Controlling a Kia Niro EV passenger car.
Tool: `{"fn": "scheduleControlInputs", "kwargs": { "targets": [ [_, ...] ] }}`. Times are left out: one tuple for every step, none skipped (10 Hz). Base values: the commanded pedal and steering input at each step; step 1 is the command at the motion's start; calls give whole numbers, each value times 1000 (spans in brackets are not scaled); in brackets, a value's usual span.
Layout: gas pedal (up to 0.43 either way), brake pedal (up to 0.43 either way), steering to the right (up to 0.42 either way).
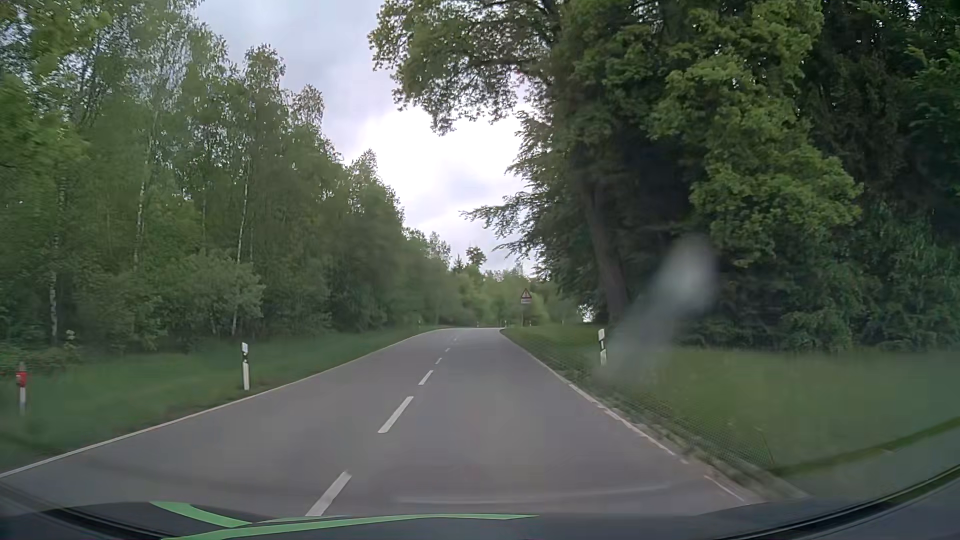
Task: Follow the waypoints while adhering to traffic rules and regulations
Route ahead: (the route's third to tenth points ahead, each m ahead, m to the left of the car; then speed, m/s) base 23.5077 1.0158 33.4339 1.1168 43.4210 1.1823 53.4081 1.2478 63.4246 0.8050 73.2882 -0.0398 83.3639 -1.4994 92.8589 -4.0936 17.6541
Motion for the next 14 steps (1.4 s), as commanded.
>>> {"fn": "scheduleControlInputs", "kwargs": {
  "targets": [
    [0,0,0],
    [0,0,0],
    [0,0,0],
    [0,0,0],
    [0,0,0],
    [0,0,0],
    [0,0,0],
    [0,0,0],
    [0,0,0],
    [0,0,0],
    [0,0,0],
    [0,0,0],
    [0,6,1],
    [0,30,1]
  ]
}}
